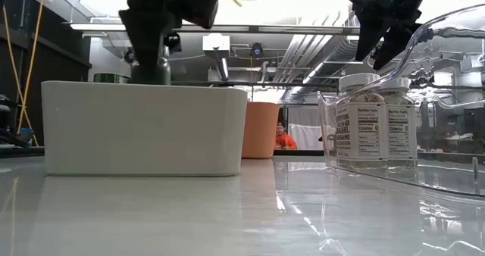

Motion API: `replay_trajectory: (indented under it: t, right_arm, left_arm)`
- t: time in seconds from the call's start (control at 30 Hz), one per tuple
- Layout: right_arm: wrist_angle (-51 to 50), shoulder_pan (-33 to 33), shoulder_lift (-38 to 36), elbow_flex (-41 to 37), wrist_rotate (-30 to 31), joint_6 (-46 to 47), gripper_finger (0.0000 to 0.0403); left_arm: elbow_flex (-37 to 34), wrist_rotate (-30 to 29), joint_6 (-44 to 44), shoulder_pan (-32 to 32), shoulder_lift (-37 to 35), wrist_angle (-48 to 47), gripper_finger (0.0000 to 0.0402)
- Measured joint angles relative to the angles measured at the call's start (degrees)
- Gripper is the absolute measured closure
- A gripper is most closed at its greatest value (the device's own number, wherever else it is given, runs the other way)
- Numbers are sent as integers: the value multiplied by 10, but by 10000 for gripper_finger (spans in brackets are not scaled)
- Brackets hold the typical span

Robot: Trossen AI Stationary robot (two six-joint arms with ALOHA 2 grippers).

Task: Sort spices by type
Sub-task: Put the green seasoning bottle into the gray bin

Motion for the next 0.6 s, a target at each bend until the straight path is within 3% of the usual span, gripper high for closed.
replay_trajectory:
  t: [0.37,0.6]
  right_arm:
    - [-1,0,0,0,3,-2,135]
    - [-1,0,0,0,4,-2,135]
  left_arm:
    - [0,1,29,-7,49,-11,238]
    - [0,3,31,-7,51,-18,145]
